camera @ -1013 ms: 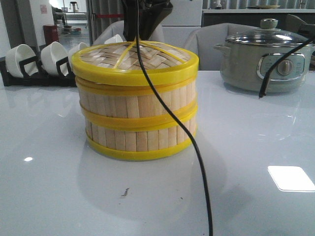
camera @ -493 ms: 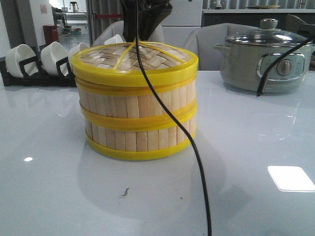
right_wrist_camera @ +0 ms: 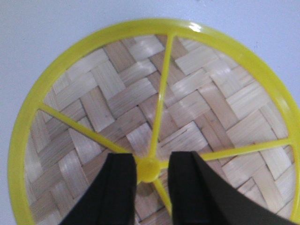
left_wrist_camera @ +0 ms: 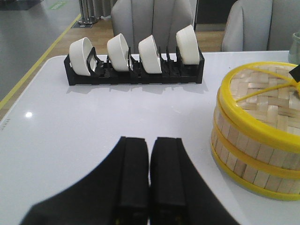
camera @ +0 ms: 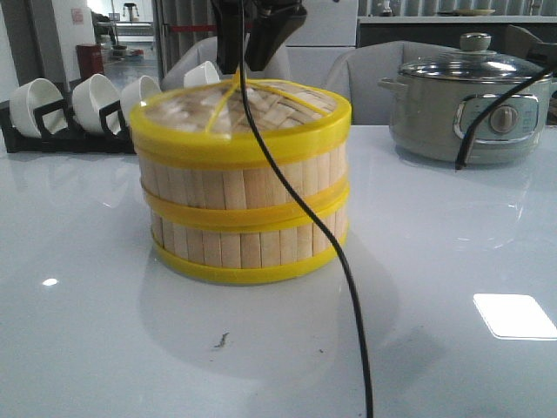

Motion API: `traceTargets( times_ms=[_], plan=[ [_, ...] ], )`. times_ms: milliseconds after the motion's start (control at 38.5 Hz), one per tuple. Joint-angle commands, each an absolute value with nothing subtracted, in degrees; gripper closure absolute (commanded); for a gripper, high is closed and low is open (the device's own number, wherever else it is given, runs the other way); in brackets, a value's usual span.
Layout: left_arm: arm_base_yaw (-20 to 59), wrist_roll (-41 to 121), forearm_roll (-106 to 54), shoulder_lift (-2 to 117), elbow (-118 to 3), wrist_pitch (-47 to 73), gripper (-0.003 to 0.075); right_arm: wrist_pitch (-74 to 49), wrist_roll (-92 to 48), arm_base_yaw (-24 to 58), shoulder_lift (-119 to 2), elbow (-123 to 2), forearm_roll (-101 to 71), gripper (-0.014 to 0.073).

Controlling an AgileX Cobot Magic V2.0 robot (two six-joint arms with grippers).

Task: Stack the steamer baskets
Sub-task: 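Open the right gripper and raise it off the lid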

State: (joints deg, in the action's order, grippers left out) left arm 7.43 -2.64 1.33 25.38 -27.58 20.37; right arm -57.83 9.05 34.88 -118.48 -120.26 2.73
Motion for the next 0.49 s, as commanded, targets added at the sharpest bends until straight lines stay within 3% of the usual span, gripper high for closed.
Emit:
traceTargets(
  times_ms=[0, 467],
  plan=[
    [7.5, -3.0, 1.1, 25.6, -29.1, 15.3, 0.0627, -54.4, 8.8, 35.0, -115.1, -122.5, 3.7, 0.0196],
    [7.5, -3.0, 1.1, 25.6, -29.1, 15.3, 0.0627, -54.4, 8.8, 34.4, -113.4, -122.5, 3.7, 0.0197]
  ],
)
